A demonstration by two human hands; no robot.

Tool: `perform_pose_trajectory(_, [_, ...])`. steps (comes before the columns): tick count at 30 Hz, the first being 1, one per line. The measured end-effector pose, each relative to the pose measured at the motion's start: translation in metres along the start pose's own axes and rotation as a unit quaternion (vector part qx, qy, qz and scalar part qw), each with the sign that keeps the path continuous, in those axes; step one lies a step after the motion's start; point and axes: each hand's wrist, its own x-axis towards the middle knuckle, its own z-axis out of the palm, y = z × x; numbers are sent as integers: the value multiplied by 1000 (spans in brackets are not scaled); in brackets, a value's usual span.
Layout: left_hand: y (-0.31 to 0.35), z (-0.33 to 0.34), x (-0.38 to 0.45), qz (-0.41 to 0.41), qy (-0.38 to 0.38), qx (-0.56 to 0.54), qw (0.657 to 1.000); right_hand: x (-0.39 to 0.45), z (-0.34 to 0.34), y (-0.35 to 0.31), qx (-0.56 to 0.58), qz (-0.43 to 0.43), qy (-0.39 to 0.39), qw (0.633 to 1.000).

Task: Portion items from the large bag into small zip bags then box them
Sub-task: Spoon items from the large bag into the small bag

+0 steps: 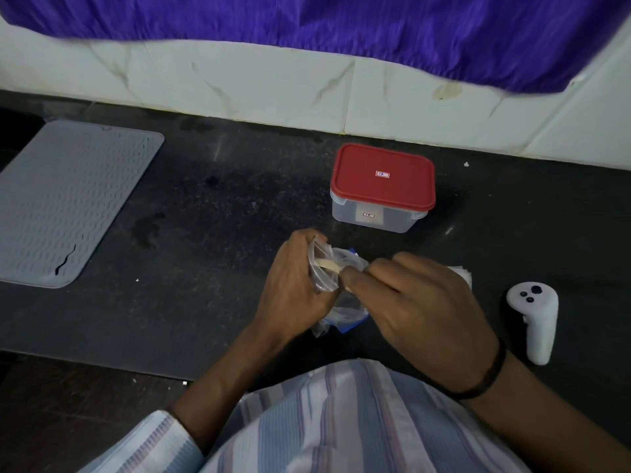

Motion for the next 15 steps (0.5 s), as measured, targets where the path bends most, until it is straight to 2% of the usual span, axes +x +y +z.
perform_pose_trajectory(2, [1,-4,2,-45,9,-22,999,-5,-2,3,15,25,44,999])
perform_pose_trajectory(6, [-8,-11,1,-151,24,-27,988,-16,7,18,136,205,87,965])
perform_pose_trajectory(10, [-12,-9,1,-241,-5,-36,970,-26,38,31,164,303,-50,938])
perform_pose_trajectory(15, [-16,1,2,-322,-65,-37,944,-31,78,24,144,313,-150,927])
